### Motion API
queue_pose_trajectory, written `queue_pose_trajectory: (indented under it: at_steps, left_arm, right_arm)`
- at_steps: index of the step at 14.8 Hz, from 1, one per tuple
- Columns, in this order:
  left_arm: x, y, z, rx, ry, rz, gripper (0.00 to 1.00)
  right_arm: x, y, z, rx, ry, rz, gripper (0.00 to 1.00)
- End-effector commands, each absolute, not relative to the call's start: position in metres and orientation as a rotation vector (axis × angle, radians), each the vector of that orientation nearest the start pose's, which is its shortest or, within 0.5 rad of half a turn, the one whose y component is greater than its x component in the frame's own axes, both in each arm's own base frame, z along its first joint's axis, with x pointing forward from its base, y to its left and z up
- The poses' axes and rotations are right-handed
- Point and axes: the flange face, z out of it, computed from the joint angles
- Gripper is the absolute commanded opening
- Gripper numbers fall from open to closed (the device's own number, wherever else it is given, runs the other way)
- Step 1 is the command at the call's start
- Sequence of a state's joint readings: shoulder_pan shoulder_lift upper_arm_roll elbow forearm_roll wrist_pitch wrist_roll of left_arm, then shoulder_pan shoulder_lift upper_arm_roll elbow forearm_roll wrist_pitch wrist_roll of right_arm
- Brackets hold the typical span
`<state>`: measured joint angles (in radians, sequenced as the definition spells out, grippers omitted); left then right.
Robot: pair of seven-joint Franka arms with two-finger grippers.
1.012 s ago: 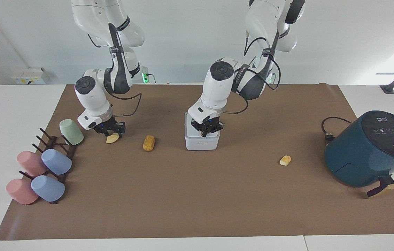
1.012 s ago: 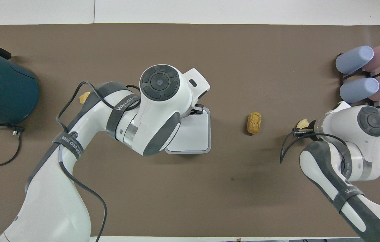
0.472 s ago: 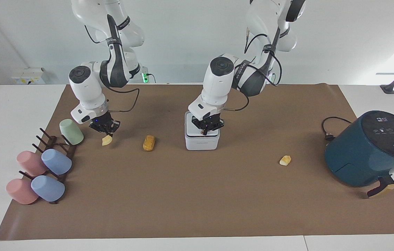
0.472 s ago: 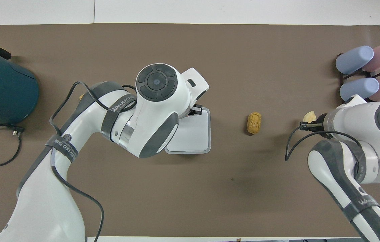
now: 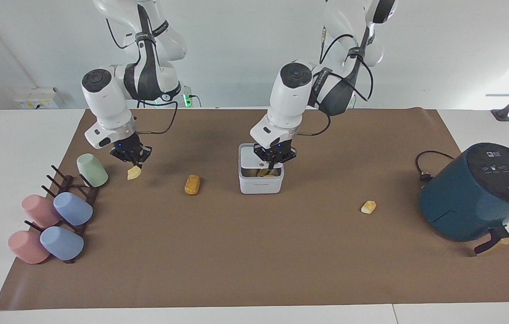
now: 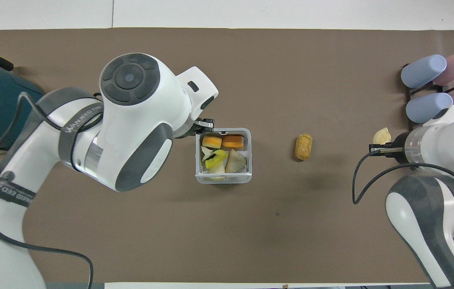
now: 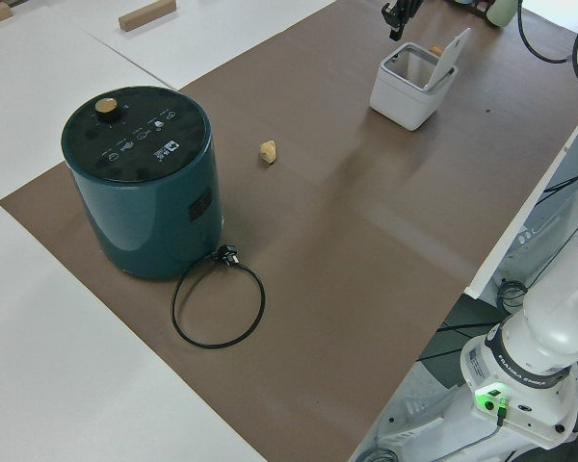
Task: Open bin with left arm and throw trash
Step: 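Lift the lid off with the left gripper while the right gripper lifts the cracker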
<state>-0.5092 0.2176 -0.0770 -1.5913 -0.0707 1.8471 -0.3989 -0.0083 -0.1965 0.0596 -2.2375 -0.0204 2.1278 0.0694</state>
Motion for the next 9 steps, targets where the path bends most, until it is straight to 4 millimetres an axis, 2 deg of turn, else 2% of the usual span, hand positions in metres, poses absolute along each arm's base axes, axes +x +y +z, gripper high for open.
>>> queue_pose_trajectory:
  at_steps: [1,4,7,9]
  left_arm:
    - [0.523,-0.297,0.548,-3.245,0.339,0.056,0.00]
    - [0.528,-0.245,0.569,-3.233,0.359,0.090,0.00]
    - [0.532,-0.205,0.579,-3.226,0.368,0.123,0.00]
    - [0.536,-0.168,0.584,-3.223,0.391,0.152,0.00]
  right_arm:
    - [0.496,0.043,0.497,-3.150,0.039,-0.123,0.00]
    - [0.501,0.074,0.517,-3.140,-0.025,-0.160,0.00]
    - [0.500,0.132,0.516,-3.074,-0.057,-0.226,0.00]
    - [0.494,0.175,0.508,-3.059,-0.139,-0.228,0.00]
